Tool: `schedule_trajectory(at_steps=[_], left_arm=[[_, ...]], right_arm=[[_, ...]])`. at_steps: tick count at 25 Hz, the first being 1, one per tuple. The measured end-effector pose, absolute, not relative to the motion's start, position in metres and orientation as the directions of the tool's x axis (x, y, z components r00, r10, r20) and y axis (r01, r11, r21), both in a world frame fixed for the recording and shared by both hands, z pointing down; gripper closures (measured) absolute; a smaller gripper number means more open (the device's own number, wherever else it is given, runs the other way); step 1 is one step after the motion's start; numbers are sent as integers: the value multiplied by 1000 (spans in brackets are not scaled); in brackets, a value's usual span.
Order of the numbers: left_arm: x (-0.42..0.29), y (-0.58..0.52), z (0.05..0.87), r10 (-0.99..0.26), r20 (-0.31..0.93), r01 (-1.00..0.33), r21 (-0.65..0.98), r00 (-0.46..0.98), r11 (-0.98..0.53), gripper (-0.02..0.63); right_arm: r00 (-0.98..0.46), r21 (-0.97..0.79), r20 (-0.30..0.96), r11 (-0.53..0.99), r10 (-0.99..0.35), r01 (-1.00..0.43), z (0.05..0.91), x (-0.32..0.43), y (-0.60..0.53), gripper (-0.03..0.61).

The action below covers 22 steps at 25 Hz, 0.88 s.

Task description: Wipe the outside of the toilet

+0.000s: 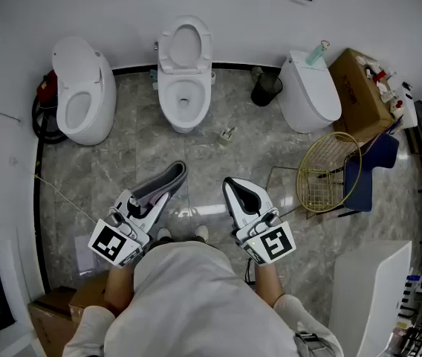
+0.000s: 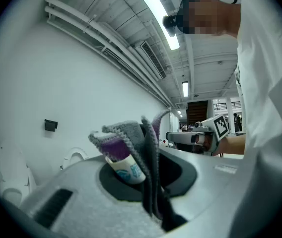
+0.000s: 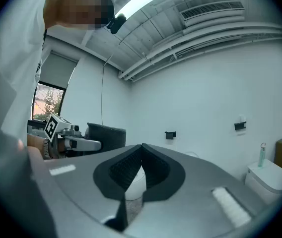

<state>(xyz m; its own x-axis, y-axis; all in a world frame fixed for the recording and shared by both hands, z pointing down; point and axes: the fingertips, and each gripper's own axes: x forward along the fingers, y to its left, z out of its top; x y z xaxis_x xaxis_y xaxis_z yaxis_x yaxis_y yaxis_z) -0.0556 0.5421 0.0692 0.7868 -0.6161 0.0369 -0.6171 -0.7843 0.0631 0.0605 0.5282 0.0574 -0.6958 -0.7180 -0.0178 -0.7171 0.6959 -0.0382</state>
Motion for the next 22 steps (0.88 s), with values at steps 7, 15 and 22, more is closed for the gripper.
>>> schedule_trajectory(at_steps=[7,15,22], left_arm=[[-52,547,65,-609,25,-609,69,793,-790,568],[-54,552,65,-605,21,-605,73,796,-793,568],[-56,558,67,-601,17,-600,89,799,-795,568]], right_arm=[[-700,-38,-16,700,-714,-713,54,60,534,586],[-699,-71,-51,701,-713,-710,51,58,539,584],[-749,-111,-47,749,-661,-654,55,56,548,436]])
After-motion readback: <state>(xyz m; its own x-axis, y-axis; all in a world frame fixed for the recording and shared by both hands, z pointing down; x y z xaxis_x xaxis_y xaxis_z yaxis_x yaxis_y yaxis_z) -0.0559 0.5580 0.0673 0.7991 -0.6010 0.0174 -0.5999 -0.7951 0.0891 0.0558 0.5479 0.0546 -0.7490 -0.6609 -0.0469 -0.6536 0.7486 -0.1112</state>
